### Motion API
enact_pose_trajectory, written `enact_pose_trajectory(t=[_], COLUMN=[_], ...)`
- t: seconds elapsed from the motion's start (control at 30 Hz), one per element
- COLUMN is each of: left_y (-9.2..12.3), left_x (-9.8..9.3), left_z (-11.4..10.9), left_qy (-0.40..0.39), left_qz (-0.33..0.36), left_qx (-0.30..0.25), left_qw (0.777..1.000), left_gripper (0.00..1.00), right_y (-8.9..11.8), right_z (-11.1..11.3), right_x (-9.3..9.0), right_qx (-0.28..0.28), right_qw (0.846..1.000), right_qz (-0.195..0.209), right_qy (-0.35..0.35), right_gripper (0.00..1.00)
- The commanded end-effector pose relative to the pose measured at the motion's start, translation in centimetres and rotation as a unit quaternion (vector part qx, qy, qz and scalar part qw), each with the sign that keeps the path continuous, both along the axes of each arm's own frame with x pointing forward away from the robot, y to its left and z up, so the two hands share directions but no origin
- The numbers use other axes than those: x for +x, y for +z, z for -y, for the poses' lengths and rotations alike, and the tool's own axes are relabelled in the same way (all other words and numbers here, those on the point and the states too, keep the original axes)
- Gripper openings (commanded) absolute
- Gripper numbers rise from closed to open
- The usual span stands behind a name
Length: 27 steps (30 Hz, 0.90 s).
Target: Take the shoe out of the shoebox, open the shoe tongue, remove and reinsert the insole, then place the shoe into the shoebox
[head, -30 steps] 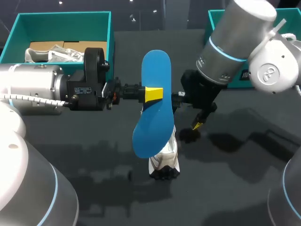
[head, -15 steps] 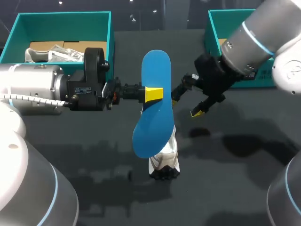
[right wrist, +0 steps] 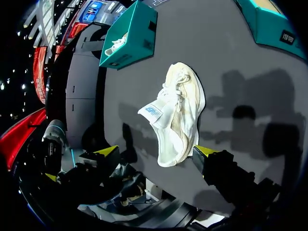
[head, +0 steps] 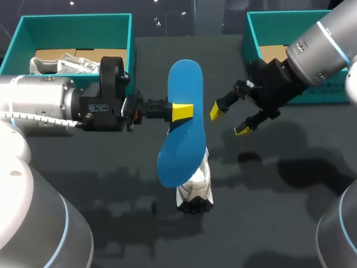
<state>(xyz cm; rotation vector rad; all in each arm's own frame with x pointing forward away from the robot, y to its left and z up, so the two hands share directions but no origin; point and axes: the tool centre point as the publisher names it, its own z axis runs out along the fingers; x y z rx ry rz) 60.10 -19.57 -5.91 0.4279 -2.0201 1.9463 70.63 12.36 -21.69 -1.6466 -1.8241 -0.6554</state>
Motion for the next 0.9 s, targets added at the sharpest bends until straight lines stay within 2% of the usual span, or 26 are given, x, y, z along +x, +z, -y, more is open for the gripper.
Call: enact_pose_trajectory(t=[0.03, 0.1, 0.23, 0.3, 0.37, 0.4, 0.87, 0.9], left_y=[0.3, 0.2, 0.2, 0.4, 0.6, 0.2, 0.2, 0.1], left_x=[0.1, 0.5, 1.5, 2.2, 2.5, 2.7, 2.7, 2.9], left_z=[-0.1, -0.2, -0.4, -0.5, -0.5, -0.6, -0.6, -0.6], left_qy=[0.012, 0.017, 0.016, 0.01, -0.018, -0.031, -0.031, -0.032], left_qz=[0.085, 0.14, 0.208, 0.258, 0.346, 0.425, 0.425, 0.448], left_qx=[0.007, 0.018, 0.04, 0.049, 0.047, 0.07, 0.07, 0.078], left_qw=[0.996, 0.99, 0.977, 0.965, 0.937, 0.902, 0.902, 0.89], left_gripper=[0.0, 0.0, 0.0, 0.0, 0.0, 0.0, 0.0, 0.0], right_y=[1.3, 2.2, 3.6, 4.1, 4.6, 4.9, 5.4, 5.6], right_z=[-0.2, -0.1, 0.0, 0.0, 0.1, 0.1, 0.1, 0.0], right_x=[0.6, 0.8, 1.1, 1.2, 1.4, 1.4, 1.5, 1.7], right_qx=[0.013, 0.028, 0.049, 0.061, 0.077, 0.094, 0.107, 0.112], right_qw=[1.0, 0.999, 0.998, 0.997, 0.996, 0.994, 0.993, 0.992], right_qz=[-0.013, -0.016, -0.022, -0.028, -0.033, -0.036, -0.037, -0.038], right_qy=[-0.016, -0.02, -0.03, -0.037, -0.041, -0.043, -0.045, -0.044], right_gripper=[1.0, 1.0, 1.0, 1.0, 1.0, 1.0, 1.0, 1.0])
